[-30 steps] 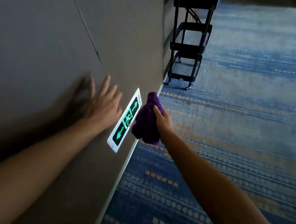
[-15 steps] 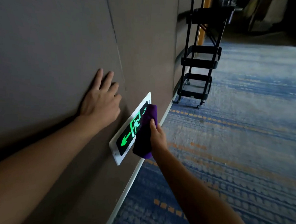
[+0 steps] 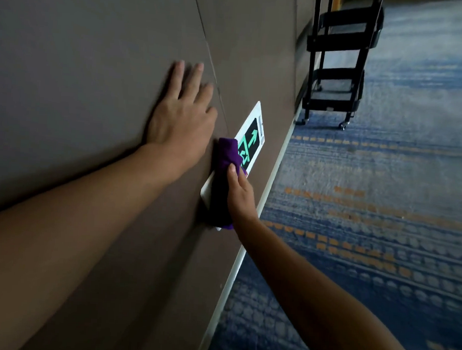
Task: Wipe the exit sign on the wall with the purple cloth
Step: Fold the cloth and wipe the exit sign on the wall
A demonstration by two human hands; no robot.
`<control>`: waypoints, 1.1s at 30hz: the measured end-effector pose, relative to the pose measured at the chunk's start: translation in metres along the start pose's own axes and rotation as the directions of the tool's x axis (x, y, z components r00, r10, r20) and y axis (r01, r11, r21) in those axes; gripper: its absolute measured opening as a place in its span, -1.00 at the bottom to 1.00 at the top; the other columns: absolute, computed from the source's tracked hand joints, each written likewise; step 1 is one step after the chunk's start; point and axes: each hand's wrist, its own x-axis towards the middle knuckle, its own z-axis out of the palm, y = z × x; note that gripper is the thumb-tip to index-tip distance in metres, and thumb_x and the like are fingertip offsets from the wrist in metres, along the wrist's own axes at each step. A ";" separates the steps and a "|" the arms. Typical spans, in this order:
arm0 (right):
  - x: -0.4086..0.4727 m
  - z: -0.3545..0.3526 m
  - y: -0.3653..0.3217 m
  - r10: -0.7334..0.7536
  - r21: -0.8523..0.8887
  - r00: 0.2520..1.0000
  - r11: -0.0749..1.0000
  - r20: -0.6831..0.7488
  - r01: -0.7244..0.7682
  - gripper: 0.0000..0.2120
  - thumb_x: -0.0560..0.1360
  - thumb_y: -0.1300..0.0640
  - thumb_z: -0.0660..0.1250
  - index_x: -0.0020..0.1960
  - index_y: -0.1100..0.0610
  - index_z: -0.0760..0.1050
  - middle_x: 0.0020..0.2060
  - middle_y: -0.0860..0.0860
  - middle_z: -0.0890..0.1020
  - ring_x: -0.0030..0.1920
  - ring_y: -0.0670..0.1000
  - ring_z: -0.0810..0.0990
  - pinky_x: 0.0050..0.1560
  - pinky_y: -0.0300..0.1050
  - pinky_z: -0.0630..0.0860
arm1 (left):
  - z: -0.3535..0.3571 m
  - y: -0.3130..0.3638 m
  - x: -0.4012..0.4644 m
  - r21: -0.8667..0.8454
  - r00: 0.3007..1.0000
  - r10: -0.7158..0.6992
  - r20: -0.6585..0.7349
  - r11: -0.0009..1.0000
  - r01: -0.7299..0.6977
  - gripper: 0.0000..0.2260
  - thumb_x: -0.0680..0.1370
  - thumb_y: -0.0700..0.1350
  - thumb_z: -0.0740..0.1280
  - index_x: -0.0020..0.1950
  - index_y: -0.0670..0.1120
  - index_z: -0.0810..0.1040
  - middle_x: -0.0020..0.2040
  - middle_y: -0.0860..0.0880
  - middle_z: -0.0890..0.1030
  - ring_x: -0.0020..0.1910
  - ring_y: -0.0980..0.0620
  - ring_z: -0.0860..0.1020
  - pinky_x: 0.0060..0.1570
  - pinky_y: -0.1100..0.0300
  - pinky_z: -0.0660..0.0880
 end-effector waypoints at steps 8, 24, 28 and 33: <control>-0.011 0.021 0.022 -0.186 -0.241 0.982 0.955 -0.029 0.174 -0.49 0.67 -0.18 0.10 0.60 -0.26 0.13 0.65 -0.14 0.17 0.67 -0.03 0.05 0.65 0.14 0.07 | 0.015 0.023 0.040 -0.024 0.998 0.028 0.048 0.999 -0.026 -0.48 0.60 0.13 0.15 0.53 -0.01 0.41 0.65 -0.12 0.17 0.65 -0.23 -0.06 0.55 -0.33 -0.10; 0.028 0.017 0.017 -0.269 -0.280 0.957 0.932 -0.111 0.229 -0.50 0.66 -0.08 0.13 0.60 -0.10 0.25 0.64 -0.01 0.24 0.67 0.06 0.07 0.64 0.13 0.03 | 0.031 0.038 0.112 -0.054 0.987 0.082 0.141 0.996 -0.075 -0.63 0.62 0.03 0.25 0.40 -0.01 0.56 0.59 -0.16 0.29 0.65 -0.23 -0.02 0.58 -0.25 -0.13; -0.021 0.028 0.045 -0.323 -0.296 0.944 0.910 -0.065 0.290 -0.50 0.66 -0.14 0.10 0.59 -0.22 0.20 0.65 -0.08 0.22 0.68 -0.01 0.03 0.63 0.13 0.06 | 0.036 0.027 0.126 0.010 0.984 0.110 0.141 0.994 -0.112 -0.52 0.54 0.19 0.34 0.40 0.01 0.54 0.59 -0.16 0.26 0.64 -0.25 -0.02 0.57 -0.28 -0.10; -0.004 0.023 0.044 -0.317 -0.319 0.945 0.906 -0.076 0.279 -0.50 0.64 -0.16 0.09 0.57 -0.22 0.18 0.64 -0.04 0.24 0.67 0.05 0.07 0.60 0.21 0.11 | 0.042 0.029 0.127 0.087 0.976 0.165 0.139 0.980 -0.178 -0.48 0.57 0.29 0.25 0.42 0.03 0.53 0.59 -0.14 0.28 0.63 -0.25 0.05 0.56 -0.28 -0.05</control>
